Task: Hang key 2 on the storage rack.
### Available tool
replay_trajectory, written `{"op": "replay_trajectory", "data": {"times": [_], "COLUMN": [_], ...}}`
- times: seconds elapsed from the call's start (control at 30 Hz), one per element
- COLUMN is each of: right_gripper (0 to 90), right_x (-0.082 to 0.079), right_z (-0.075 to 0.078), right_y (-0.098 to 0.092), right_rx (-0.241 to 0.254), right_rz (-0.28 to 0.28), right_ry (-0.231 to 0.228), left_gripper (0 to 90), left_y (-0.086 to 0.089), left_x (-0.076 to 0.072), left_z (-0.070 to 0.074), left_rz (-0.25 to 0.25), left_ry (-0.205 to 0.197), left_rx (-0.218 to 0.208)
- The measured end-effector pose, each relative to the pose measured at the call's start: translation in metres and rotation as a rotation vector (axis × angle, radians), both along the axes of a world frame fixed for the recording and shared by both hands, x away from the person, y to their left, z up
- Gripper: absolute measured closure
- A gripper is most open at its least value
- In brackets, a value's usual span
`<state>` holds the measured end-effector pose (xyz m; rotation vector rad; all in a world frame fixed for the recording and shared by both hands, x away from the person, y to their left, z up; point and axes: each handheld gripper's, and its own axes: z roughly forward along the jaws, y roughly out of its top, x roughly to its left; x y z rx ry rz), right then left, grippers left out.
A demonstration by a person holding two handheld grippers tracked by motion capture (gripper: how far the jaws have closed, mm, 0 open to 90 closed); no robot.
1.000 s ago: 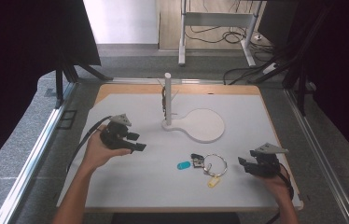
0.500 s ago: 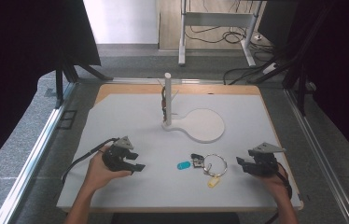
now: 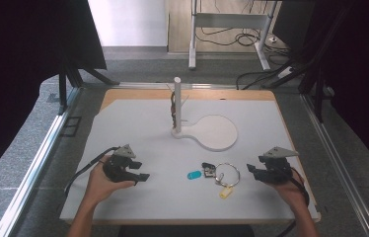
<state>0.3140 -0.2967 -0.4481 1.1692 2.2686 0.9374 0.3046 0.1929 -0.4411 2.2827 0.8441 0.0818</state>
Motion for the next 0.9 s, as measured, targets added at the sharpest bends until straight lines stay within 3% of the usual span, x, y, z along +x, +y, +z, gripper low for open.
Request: {"op": "replay_trajectory", "data": {"times": [0.07,0.23,0.27,0.37,0.5,0.6,0.87,0.9], "right_gripper": [43.3,47.0,48.8,50.1,52.5,53.5,60.8,60.8], "right_x": [0.002,0.013,0.018,0.023,0.031,0.035,0.054,0.054], "right_z": [0.009,0.021,0.025,0.027,0.027,0.025,0.008,0.008], "right_y": [0.003,0.014,0.02,0.027,0.039,0.045,0.065,0.065], "right_rx": [-0.017,-0.029,-0.036,-0.059,-0.116,-0.147,-0.253,-0.253], "right_rz": [0.003,0.058,0.075,0.082,0.083,0.073,0.039,0.039], "right_ry": [0.011,0.122,0.166,0.204,0.308,0.357,0.488,0.488], "left_gripper": [42.4,42.2,43.1,43.3,43.1,43.1,43.0,43.0], "left_y": [0.002,-0.001,-0.001,0.0,0.003,0.005,0.002,0.002], "left_x": [-0.001,-0.001,-0.002,-0.004,-0.004,-0.004,-0.003,-0.003], "left_z": [0.001,-0.001,-0.001,0.001,0.006,0.007,0.004,0.004], "left_rz": [-0.007,-0.018,-0.012,-0.021,-0.013,-0.014,-0.02,-0.02], "left_ry": [-0.005,-0.005,-0.014,-0.015,-0.019,-0.017,-0.013,-0.013], "left_rx": [-0.008,0.0,-0.005,-0.035,-0.059,-0.073,-0.045,-0.045]}}
